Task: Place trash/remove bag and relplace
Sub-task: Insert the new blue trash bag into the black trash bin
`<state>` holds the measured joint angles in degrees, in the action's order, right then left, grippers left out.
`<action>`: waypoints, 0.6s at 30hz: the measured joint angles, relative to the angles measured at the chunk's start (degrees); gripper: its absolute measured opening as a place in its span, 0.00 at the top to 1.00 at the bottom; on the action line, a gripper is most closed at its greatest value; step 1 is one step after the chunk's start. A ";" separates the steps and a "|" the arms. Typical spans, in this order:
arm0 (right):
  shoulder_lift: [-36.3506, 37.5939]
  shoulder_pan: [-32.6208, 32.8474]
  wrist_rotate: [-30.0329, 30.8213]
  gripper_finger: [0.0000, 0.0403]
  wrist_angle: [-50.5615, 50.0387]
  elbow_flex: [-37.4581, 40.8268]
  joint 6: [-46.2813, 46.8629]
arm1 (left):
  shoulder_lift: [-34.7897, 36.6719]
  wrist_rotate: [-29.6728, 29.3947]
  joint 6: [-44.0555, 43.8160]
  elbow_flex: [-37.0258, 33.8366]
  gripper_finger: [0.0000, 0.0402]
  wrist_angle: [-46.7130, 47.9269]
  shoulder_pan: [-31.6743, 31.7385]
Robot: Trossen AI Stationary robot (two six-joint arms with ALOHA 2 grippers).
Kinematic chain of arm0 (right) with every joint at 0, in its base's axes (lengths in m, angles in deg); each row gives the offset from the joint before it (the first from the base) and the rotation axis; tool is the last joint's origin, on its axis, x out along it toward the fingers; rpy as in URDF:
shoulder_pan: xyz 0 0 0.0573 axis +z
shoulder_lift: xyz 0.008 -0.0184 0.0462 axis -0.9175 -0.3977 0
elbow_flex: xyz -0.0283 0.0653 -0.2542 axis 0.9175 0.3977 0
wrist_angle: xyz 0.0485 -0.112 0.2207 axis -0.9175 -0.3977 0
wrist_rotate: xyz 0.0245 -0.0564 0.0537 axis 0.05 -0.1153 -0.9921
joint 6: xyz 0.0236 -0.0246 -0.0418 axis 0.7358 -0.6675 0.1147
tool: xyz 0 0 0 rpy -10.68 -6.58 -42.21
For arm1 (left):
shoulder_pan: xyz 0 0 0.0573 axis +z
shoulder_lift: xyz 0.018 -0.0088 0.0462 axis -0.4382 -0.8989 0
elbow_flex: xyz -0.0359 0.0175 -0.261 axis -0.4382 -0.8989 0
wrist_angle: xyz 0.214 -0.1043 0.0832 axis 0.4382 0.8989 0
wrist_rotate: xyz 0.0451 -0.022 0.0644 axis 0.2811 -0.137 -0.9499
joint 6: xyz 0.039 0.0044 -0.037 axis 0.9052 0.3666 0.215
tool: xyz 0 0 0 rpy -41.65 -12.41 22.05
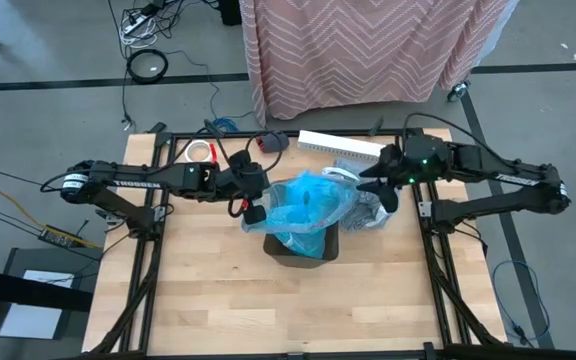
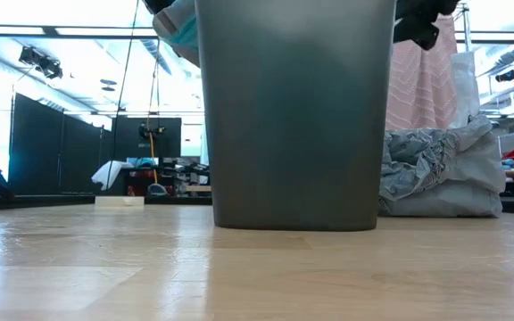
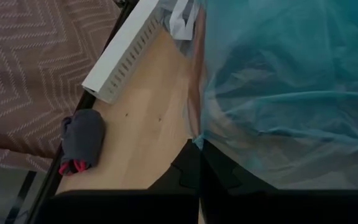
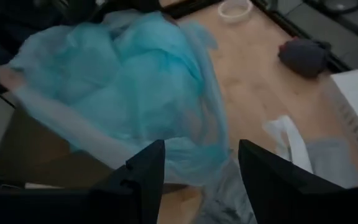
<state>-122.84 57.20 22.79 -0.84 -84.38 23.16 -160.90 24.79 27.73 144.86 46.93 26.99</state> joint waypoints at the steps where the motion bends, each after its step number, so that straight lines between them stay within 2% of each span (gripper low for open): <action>1: 0.27 0.67 0.03 0.53 0.63 0.00 -0.02 | 0.00 0.00 0.04 0.00 0.99 0.02 0.00; 8: -1.20 9.97 1.82 0.53 12.62 0.00 -6.23 | 0.00 0.00 0.08 0.00 0.99 0.08 0.00; 18: -13.09 28.33 21.95 0.53 16.10 0.07 -18.73 | 0.00 0.00 0.15 0.00 0.99 0.07 0.00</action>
<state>-135.93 85.53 44.74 15.26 -84.31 4.42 -160.90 24.79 27.88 144.86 47.00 26.99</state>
